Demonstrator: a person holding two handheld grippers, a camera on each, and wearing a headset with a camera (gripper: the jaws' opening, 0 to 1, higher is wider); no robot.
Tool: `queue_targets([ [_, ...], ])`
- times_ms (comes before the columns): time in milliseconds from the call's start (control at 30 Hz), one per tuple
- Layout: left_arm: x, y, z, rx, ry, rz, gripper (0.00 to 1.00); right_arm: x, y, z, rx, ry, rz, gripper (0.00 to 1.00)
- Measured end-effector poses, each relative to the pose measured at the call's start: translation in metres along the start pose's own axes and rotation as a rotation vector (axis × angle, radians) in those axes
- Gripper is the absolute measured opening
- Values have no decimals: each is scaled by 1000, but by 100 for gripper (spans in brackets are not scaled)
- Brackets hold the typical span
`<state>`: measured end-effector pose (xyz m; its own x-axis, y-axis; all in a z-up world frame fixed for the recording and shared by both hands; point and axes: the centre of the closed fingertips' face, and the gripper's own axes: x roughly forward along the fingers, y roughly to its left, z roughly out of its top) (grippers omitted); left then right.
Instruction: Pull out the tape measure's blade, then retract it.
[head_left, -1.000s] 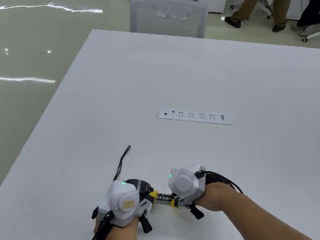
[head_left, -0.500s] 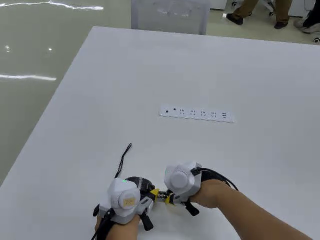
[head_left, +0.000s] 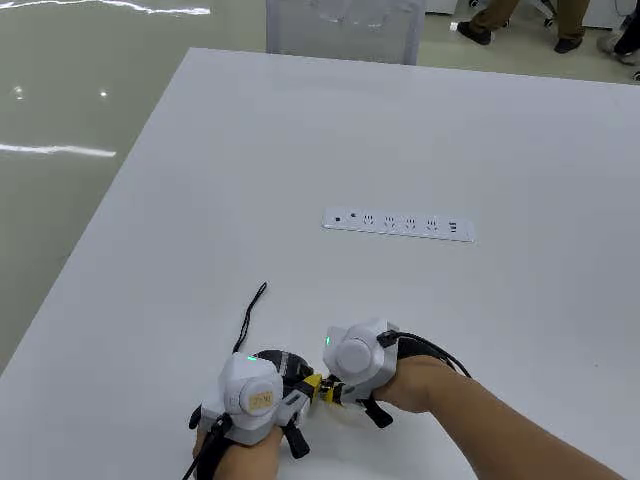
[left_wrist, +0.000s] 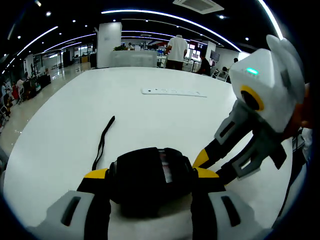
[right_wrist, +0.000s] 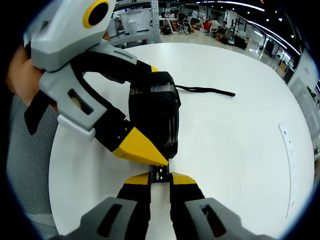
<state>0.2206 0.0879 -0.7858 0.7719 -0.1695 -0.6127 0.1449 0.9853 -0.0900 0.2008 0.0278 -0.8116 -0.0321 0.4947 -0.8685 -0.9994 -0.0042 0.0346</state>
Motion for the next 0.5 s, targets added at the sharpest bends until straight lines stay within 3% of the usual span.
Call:
queue_targets([
  [500, 0, 1, 0, -5, 0, -9, 61, 8, 0, 11, -4, -49, 16, 13],
])
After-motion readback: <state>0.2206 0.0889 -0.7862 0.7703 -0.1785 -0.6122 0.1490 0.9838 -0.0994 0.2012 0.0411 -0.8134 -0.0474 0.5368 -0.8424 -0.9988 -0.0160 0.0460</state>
